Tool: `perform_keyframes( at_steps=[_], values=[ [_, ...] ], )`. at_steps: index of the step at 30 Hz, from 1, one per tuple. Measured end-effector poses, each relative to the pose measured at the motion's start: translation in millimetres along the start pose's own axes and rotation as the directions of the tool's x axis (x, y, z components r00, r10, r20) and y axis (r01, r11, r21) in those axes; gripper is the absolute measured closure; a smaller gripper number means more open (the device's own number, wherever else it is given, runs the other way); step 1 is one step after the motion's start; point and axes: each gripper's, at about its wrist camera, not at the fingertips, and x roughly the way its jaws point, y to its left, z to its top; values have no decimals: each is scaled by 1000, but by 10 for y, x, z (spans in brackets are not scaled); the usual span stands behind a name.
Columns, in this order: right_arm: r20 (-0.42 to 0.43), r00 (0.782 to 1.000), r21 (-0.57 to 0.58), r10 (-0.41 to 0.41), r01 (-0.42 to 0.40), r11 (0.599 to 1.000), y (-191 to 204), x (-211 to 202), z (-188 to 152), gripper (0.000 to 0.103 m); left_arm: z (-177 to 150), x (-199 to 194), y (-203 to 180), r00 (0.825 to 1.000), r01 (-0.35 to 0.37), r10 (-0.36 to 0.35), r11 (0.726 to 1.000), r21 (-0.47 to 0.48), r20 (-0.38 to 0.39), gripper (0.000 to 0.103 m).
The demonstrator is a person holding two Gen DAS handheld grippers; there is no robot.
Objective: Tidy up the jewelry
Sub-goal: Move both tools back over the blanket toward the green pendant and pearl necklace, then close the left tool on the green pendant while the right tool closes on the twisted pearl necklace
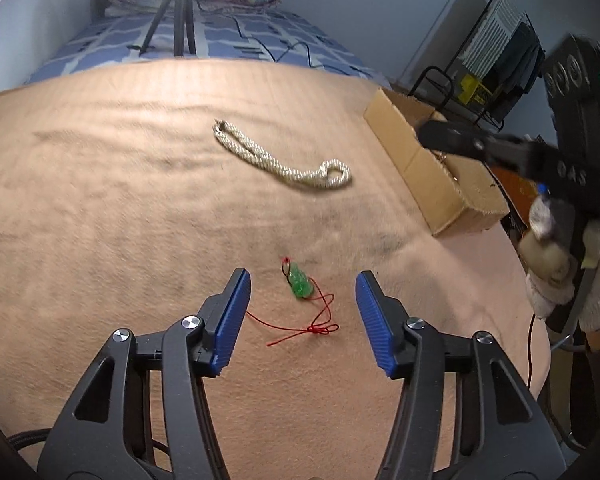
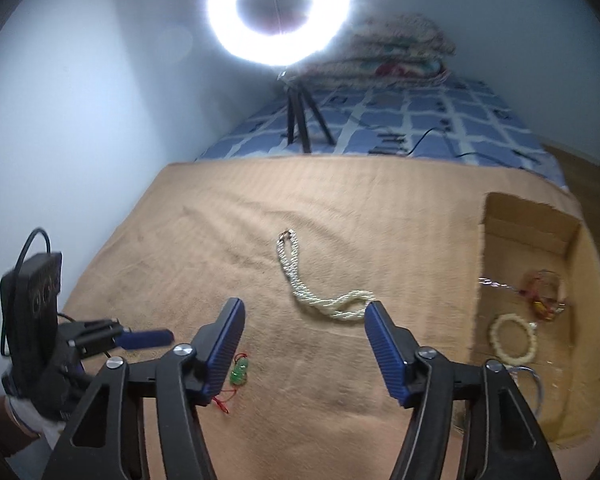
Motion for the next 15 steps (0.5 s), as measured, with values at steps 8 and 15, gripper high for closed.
perform_keyframes(
  at_steps=[8,15],
  values=[
    [-74,997,-52,-16,12,999,44,405,54,43,-28,242,7,999,-3,3,1000,-1,-34,54],
    [-125,991,-78,-39,30,997,57,708,75,45,-25,451,-26,998,-37,38,999,28,-56,54]
  ],
)
